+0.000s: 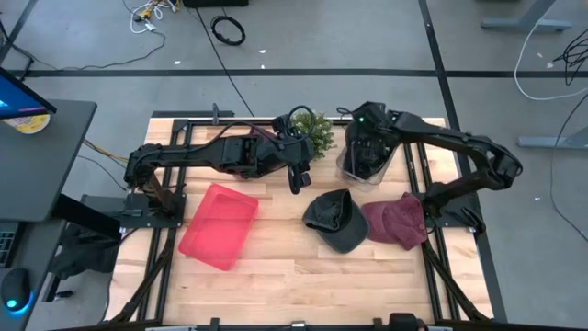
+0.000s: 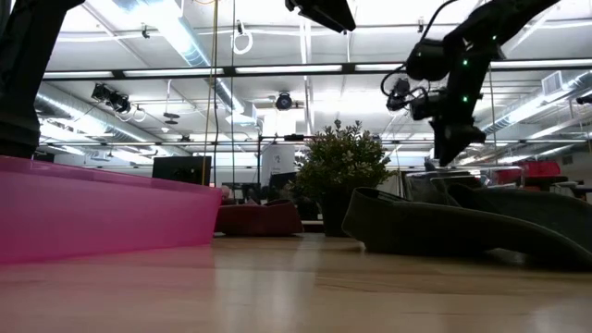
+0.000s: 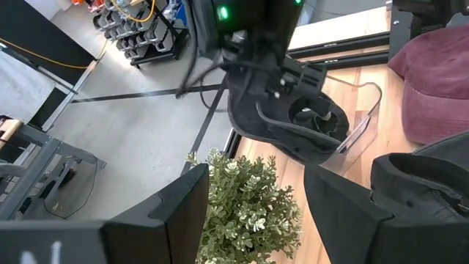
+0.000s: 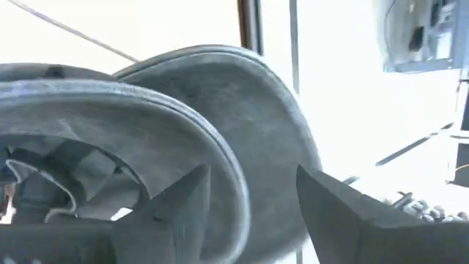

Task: Pick & Place hat
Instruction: Put the bottom black cap into the transparent bin, then put the right red cap into the red bin

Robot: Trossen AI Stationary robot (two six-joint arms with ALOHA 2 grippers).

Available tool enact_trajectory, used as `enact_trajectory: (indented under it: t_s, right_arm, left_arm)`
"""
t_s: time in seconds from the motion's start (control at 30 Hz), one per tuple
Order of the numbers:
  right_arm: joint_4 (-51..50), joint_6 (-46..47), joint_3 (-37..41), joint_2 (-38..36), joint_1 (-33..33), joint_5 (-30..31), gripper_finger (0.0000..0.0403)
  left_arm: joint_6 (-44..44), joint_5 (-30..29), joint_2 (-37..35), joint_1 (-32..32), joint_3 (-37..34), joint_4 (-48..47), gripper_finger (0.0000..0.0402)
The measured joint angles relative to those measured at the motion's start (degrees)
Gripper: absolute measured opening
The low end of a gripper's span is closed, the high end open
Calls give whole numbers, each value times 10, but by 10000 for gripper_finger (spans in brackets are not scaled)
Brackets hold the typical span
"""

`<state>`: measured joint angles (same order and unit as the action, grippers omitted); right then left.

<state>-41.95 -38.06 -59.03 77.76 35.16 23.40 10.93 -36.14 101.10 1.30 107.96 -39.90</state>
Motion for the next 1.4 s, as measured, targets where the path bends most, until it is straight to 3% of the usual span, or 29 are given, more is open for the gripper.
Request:
enact_trajectory:
  t_s: [0.17, 0.3, 0.5, 0.6, 0.73, 1.0, 1.27, 1.4]
  right_arm:
    - [-56, 15, -29, -27, 0, 0, 206]
    - [-147, 122, -87, -57, -16, -30, 206]
    - [-266, 360, -169, -104, -52, -175, 206]
    - [-286, 469, -171, -135, -78, -252, 206]
    - [-323, 585, -143, -178, -129, -306, 206]
    - [-299, 790, -56, -248, -271, -304, 206]
    - [-201, 925, 31, -253, -391, -299, 206]
    - [-217, 978, 65, -253, -431, -284, 206]
  left_arm:
    - [1, 0, 0, 0, 0, 0, 227]
    - [1, 0, 0, -2, 0, -1, 227]
    - [2, 0, 0, -7, 0, -2, 227]
    - [2, 0, 0, -11, 0, -2, 227]
    - [2, 0, 0, -15, 0, -2, 227]
    - [3, 0, 0, -18, 0, -2, 227]
    - [3, 19, 0, -18, 0, -3, 227]
    - [2, 19, 0, -18, 0, -3, 227]
